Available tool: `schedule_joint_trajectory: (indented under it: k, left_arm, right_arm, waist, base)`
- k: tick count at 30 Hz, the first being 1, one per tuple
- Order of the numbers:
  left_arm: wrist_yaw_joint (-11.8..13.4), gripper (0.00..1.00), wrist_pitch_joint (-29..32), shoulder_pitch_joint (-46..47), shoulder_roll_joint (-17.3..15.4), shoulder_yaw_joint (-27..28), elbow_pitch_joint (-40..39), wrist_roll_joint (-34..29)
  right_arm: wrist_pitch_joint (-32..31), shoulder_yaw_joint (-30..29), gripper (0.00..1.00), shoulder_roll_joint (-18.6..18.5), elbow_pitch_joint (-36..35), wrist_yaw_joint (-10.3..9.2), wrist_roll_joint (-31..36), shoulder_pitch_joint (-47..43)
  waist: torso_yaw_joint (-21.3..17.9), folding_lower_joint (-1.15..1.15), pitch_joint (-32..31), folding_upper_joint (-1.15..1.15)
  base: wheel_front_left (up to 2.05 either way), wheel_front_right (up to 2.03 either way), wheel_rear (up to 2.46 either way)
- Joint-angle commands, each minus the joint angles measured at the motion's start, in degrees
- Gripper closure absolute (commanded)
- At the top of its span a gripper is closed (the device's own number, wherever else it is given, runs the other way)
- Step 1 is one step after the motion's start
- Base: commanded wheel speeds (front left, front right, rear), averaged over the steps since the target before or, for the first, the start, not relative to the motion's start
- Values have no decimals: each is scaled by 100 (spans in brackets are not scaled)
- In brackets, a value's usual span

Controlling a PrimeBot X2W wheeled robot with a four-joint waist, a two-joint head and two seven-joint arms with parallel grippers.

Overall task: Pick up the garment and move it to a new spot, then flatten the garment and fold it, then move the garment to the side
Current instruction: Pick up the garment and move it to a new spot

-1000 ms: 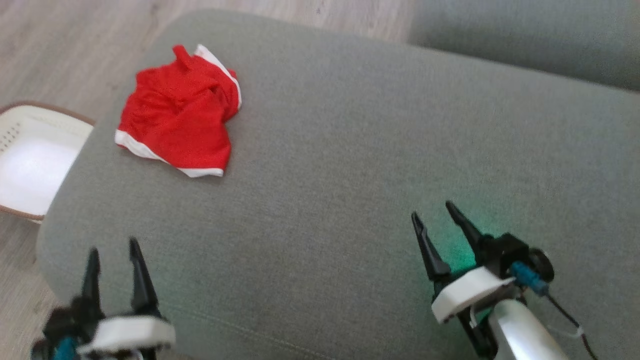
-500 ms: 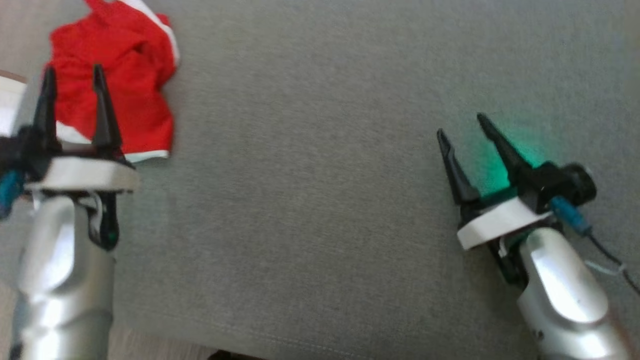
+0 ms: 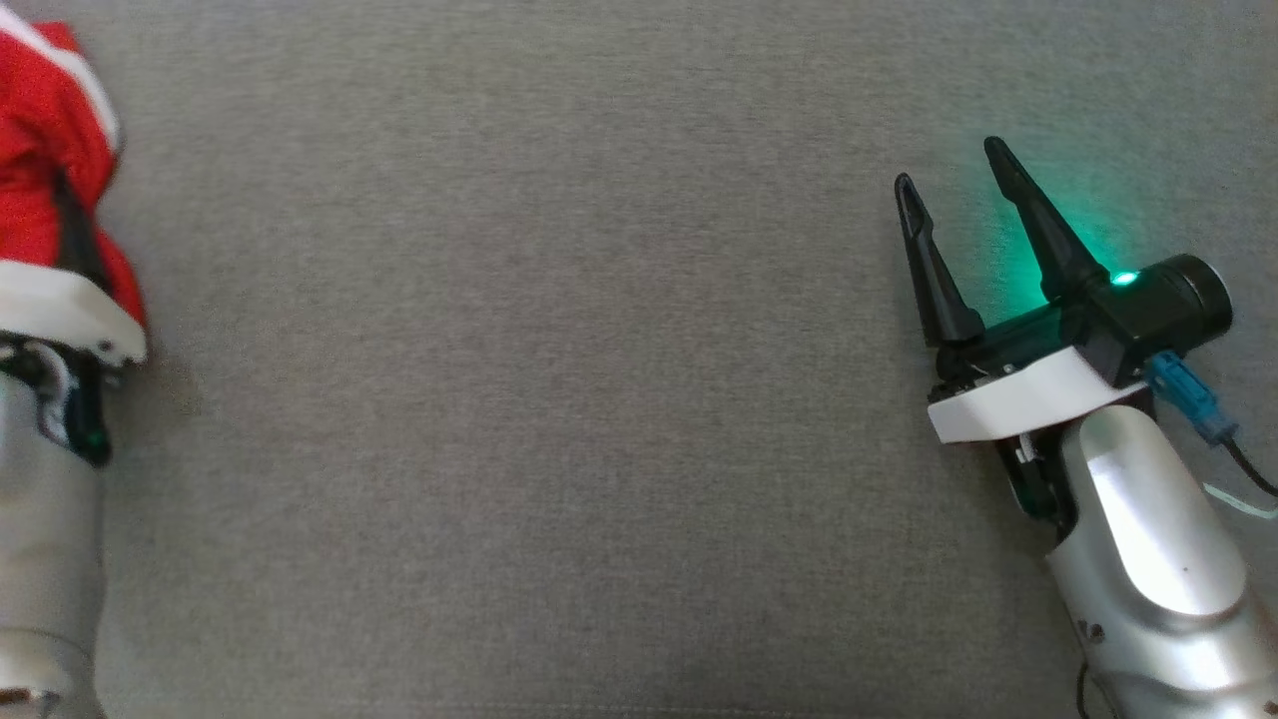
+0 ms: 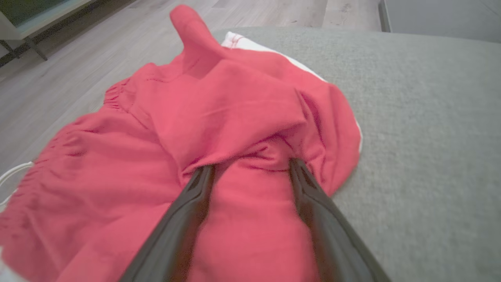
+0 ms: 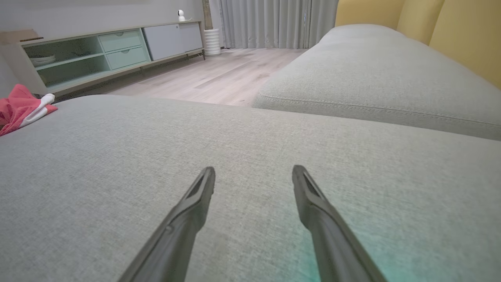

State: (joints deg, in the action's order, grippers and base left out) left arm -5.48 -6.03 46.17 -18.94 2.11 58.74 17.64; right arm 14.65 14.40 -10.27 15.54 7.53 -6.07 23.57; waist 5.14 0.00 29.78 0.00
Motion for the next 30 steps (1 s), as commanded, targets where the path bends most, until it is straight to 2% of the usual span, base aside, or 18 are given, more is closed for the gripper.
schedule_joint_trajectory:
  k: [1, 2, 3, 4, 5, 12, 19, 23, 30]
  left_arm:
    - [32, 0, 207, 57, -286, 149, 172, 99]
    - [36, 7, 282, 91, -277, 163, 304, 134]
    - [20, 51, 358, 120, -258, 154, 420, 159]
    - [12, 72, 396, 149, -258, 133, 510, 158]
    - [1, 100, 396, 179, -268, 86, 568, 129]
    - [13, 100, -164, 546, -386, -220, 552, -145]
    - [-166, 100, -655, 1020, -308, -868, 151, -474]
    - [-196, 100, -746, 1229, -60, -1460, -298, -505]
    - [-199, 100, -728, 1081, 543, -2712, -1429, 104]
  right_arm:
    - [35, 81, 0, 3, -136, -4, -46, -45]
    - [35, 66, 0, 20, -137, -4, -59, -63]
    - [35, 56, 0, 39, -130, -4, -72, -81]
    - [35, 56, 0, 56, -109, -4, -86, -98]
    - [35, 61, 0, 71, -77, -4, -101, -112]
    - [35, 61, 0, 163, 90, -4, -137, -118]
    - [35, 34, 0, 320, 254, -4, -196, -225]
    - [35, 18, 0, 429, 333, -4, -220, -327]
    - [35, 6, 0, 588, 484, -4, -289, -459]
  waist:
    - [-142, 0, 99, 0]
    - [-164, 0, 104, 0]
    - [-182, 0, 102, 0]
    - [-196, 0, 92, 0]
    - [-207, 0, 77, 0]
    - [-227, 0, -145, 0]
    - [-273, 0, -536, 0]
    - [-341, 0, -739, 0]
    - [-588, 0, -1072, 0]
  base:
    - [0, 0, 0]
    - [0, 0, 0]
    - [0, 0, 0]
    - [0, 0, 0]
    - [0, 0, 0]
    - [0, 0, 0]
    - [0, 0, 0]
    - [0, 0, 0]
    - [0, 0, 0]
